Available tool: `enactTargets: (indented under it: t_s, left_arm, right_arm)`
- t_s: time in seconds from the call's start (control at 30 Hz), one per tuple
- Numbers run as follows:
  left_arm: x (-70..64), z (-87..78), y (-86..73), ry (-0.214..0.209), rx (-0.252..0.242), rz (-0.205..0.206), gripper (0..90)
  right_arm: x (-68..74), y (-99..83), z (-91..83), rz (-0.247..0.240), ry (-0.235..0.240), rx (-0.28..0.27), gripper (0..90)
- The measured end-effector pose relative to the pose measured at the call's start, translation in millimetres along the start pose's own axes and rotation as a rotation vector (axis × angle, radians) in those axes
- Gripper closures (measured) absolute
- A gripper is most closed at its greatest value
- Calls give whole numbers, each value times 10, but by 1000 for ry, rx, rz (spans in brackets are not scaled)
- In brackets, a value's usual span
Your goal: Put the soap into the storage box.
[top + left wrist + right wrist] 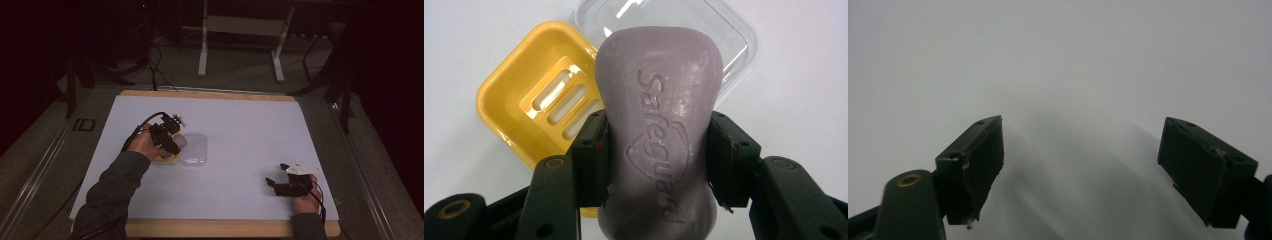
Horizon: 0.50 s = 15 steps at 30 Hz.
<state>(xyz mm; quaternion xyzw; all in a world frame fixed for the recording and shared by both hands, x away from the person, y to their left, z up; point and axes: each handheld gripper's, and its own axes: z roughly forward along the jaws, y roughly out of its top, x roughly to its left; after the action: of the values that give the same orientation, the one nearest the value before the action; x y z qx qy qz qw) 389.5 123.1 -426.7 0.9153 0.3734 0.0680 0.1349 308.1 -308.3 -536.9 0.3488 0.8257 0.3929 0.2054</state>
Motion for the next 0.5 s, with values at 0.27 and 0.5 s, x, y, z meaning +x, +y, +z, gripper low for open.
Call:
enactTargets:
  t_s: [0.27, 0.5]
  left_arm:
    - [42, 14, -15, -1, 0, -12, 500]
    - [68, 26, -20, -3, -3, -23, 500]
  right_arm:
    - [0, 0, 0, -1, 0, 0, 182]
    - [0, 0, 0, -1, 0, 0, 182]
